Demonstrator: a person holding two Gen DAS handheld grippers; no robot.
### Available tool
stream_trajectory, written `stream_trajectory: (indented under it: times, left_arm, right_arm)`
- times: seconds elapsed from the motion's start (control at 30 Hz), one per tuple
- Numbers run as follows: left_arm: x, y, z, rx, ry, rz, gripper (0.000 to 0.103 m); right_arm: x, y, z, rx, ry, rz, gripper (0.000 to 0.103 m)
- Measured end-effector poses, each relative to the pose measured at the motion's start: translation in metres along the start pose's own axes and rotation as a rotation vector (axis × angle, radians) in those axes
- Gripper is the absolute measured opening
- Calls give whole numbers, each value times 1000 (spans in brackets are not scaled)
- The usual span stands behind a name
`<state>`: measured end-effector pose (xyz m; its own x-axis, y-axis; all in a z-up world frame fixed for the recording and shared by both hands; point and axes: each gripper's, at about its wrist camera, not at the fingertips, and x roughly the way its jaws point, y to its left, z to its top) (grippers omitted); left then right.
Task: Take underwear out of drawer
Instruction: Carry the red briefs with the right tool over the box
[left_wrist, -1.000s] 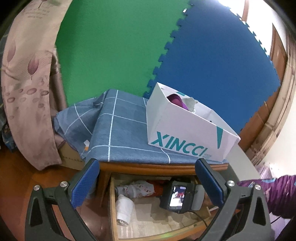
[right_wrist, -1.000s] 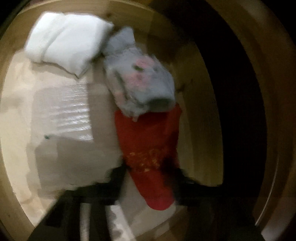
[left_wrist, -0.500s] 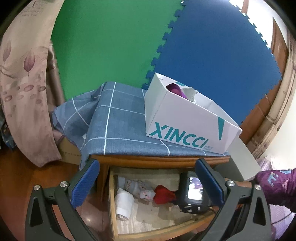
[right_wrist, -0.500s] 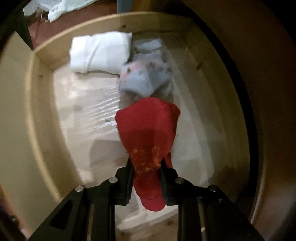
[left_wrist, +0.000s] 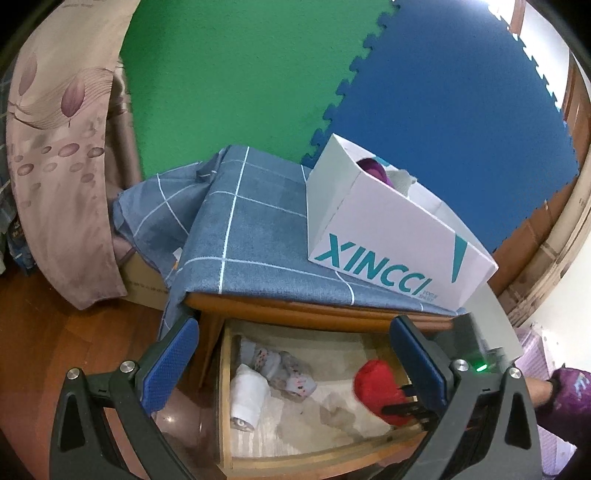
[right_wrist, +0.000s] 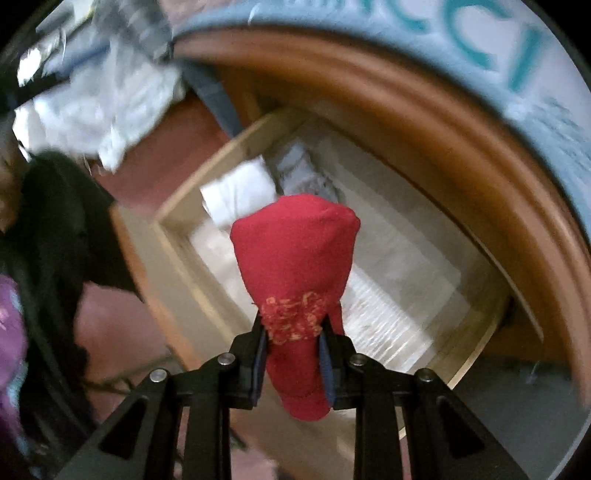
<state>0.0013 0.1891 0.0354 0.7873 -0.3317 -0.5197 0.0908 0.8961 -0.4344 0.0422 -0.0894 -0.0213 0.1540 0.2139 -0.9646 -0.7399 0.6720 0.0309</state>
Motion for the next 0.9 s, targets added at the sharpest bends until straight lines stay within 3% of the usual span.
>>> stream_trajectory:
  times: [0.2, 0.33, 0.7, 0.9]
  left_arm:
    - [7, -17, -5, 80, 24, 15, 102]
    - [12, -30, -8, 139, 42, 23, 102]
    - [23, -46, -17, 227, 102, 54, 102]
    - [24, -43, -16, 216, 112, 49, 102]
  right_arm:
    - [-49, 1, -31, 167, -179, 128, 24]
    - [-96, 9, -42, 219, -314, 168, 24]
    - [-242, 0, -26, 244, -628, 100, 24]
    - [-270, -36, -2, 308, -685, 61, 24]
